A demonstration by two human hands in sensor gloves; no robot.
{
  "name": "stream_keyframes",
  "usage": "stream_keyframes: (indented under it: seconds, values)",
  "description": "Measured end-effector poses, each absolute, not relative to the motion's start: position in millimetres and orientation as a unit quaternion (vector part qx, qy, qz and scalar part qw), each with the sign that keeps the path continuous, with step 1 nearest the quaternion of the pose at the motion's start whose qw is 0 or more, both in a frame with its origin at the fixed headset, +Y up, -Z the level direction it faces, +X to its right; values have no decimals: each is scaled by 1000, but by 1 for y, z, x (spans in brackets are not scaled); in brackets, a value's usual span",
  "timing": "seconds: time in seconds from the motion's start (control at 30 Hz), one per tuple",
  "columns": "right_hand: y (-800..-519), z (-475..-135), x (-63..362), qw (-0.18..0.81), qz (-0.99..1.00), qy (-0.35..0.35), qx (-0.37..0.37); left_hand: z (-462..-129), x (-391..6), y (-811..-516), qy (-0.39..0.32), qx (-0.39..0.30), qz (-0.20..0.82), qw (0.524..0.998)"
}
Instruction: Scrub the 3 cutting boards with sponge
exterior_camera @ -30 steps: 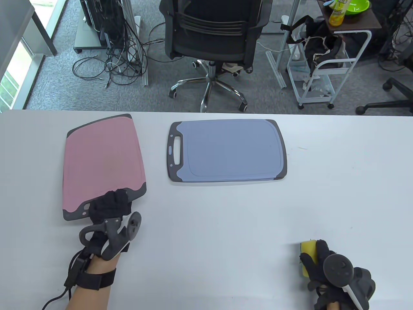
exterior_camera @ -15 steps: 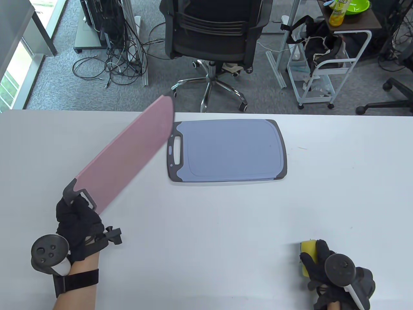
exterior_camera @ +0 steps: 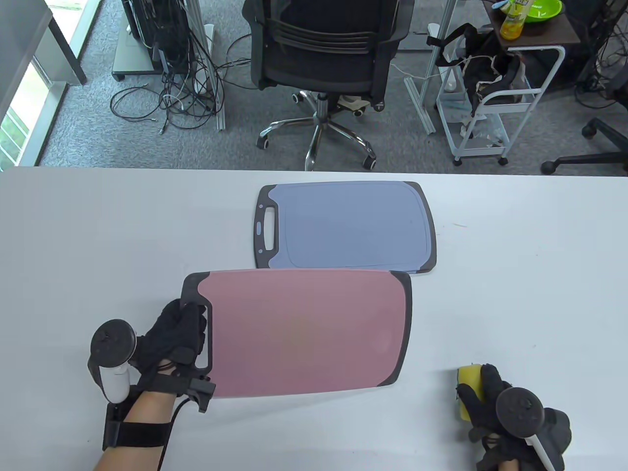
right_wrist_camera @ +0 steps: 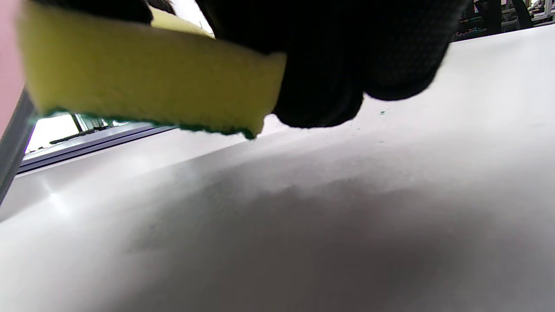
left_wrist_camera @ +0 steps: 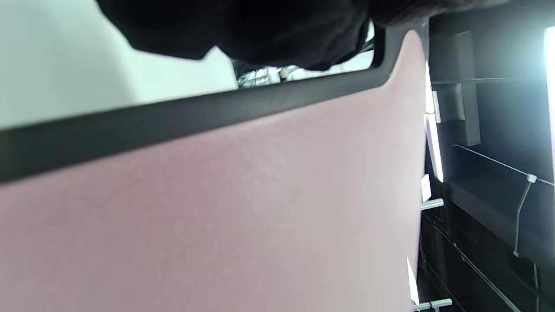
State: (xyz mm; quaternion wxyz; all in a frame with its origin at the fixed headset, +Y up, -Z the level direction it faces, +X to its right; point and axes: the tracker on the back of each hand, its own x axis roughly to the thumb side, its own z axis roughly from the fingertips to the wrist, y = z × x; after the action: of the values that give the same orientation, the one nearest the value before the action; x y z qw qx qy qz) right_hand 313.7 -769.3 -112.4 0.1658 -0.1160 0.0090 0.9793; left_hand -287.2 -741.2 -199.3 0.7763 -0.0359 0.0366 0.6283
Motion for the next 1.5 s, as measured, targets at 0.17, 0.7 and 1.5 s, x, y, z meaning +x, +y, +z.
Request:
stream_keyframes:
  seconds: [0.17,0.7,1.5]
  values:
    - [-770,-112,314,170,979,6,-117,-211,-276,-765,13,-207,663,719]
    - [-738,-161,230,116,993,-12,-23,-233,-249,-825,80,-290,510,806]
    - [-763,-289,51,-67,995,72,32,-227,-236,-828,114,-294,545,777]
